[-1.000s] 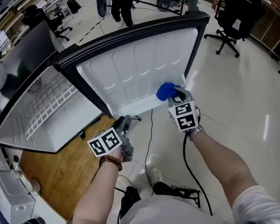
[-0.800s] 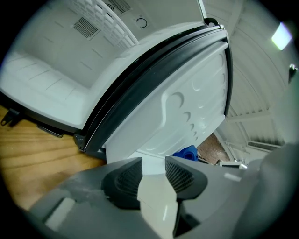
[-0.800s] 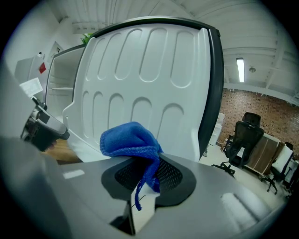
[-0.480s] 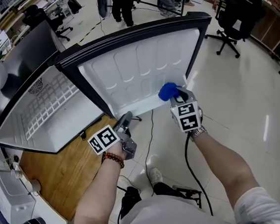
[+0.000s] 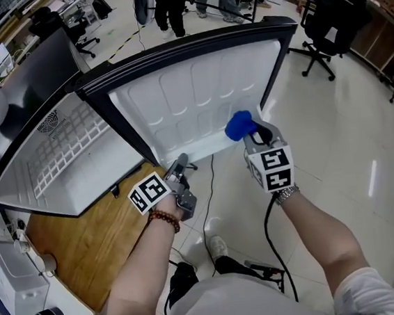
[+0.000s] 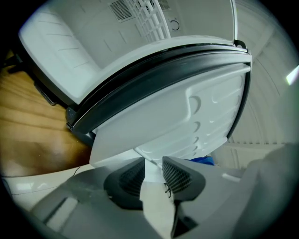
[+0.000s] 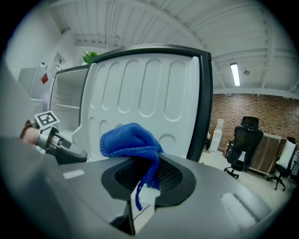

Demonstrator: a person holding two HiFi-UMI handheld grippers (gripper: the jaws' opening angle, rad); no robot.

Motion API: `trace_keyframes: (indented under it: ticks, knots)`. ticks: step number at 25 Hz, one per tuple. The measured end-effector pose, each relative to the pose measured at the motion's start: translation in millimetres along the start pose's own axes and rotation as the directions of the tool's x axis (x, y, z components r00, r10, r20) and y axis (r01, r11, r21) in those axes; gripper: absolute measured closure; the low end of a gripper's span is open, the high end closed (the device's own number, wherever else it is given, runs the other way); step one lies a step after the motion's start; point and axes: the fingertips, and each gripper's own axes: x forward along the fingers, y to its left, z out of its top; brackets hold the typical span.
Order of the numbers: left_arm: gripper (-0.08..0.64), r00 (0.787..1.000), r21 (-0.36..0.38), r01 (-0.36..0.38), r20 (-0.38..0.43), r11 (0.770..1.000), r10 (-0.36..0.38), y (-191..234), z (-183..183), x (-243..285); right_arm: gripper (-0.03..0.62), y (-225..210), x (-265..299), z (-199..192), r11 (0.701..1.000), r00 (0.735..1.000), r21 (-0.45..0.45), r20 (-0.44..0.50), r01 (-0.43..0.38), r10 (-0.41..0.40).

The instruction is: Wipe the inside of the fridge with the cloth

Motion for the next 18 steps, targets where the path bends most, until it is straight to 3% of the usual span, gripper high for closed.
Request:
trace_keyframes:
  ticks: [5, 12, 18]
  knots:
    - [0.453, 1.000, -0.018, -0.004, 0.024, 1.000, 0.004, 3.8, 1.0, 2.1, 0.522, 26.9, -23.9, 7.6, 0.997, 0.997, 0.003, 0.030, -0.071, 0.071]
    - [0.486, 0.999, -0.009, 0.004, 0.042, 1.000, -0.003, 3.2, -1.0, -3.8, 0.522, 69.4, -36.1, -14.7, 0.986, 0.986, -0.014, -0.015, -0.164, 0.163]
    - [0.505, 0.999, 0.053, 0.027, 0.034, 0.998, -0.029, -1.6, -9.2, -16.4, 0.522, 91.3, -43.1, -22.8, 0.977, 0.977, -0.027, -0.026, -0.212, 0.212]
